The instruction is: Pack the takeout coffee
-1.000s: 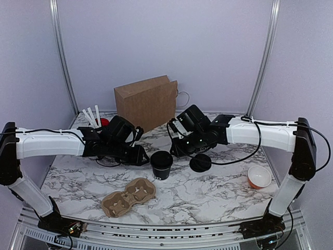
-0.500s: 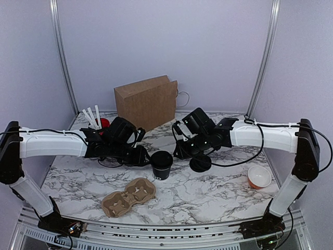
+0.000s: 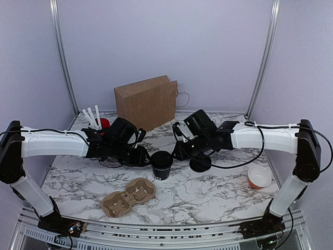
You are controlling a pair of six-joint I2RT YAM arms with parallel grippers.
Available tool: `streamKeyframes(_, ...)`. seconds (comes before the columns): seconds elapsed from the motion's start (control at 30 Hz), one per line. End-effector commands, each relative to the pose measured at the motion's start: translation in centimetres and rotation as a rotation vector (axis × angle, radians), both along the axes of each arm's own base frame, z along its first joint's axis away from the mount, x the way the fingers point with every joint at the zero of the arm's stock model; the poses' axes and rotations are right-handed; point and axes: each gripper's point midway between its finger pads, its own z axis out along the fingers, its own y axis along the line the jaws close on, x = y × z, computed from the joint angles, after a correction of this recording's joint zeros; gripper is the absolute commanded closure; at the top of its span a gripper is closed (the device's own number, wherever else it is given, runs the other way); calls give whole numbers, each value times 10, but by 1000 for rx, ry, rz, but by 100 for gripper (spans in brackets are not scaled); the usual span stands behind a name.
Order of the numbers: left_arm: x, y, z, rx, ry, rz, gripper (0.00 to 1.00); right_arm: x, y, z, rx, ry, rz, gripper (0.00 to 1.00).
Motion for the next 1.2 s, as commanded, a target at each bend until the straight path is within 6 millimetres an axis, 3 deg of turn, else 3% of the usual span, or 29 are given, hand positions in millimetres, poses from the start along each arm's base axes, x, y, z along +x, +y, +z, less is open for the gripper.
streamKeyframes(0.0,4,-5,0,-3,-9,-7,69,3,7,4,49,0,3,82)
streamKeyframes(0.7,-2,7,-21,108,27,-25,71,-19,10,-28,29,62,46,83)
streamKeyframes(1.17,-13,14,-27,239,57,-70,72,-30,15,-33,-25,36,46,84)
